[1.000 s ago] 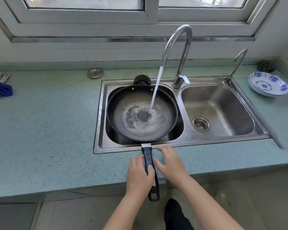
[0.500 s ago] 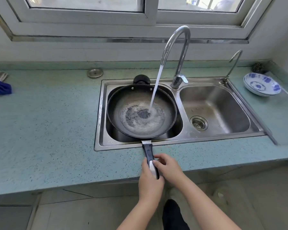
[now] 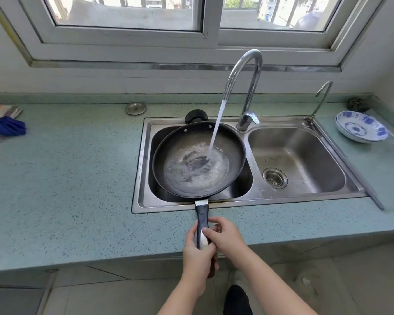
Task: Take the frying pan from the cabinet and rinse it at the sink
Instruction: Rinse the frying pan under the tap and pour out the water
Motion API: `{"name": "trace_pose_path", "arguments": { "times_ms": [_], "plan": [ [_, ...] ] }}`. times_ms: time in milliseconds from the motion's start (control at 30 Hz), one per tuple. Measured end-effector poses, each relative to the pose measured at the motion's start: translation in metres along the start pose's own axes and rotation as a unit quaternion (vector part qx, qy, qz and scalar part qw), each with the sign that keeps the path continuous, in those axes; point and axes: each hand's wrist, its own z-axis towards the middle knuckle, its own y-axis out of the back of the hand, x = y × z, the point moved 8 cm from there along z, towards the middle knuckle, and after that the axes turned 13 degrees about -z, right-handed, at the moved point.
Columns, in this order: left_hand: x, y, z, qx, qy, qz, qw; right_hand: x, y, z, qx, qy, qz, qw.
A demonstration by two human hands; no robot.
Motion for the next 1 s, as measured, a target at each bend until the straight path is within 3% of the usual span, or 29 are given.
{"name": "trace_pose_path", "arguments": {
  "times_ms": [267,700,1000],
  "plan": [
    [0.010,0.013,0.002,0.035,0.035,-0.064,0.997,0.007,-0.008,-0.002,0.001,0.007,-0.015,1.000],
    [0.012,-0.006,0.002,0.067,0.031,-0.079,0.994,-0.001,0.000,-0.011,0.019,-0.011,0.034,0.999],
    [0.010,-0.024,-0.002,0.049,0.032,0.027,0.998,-0.007,0.012,-0.013,0.027,-0.014,0.074,0.997]
  ]
}}
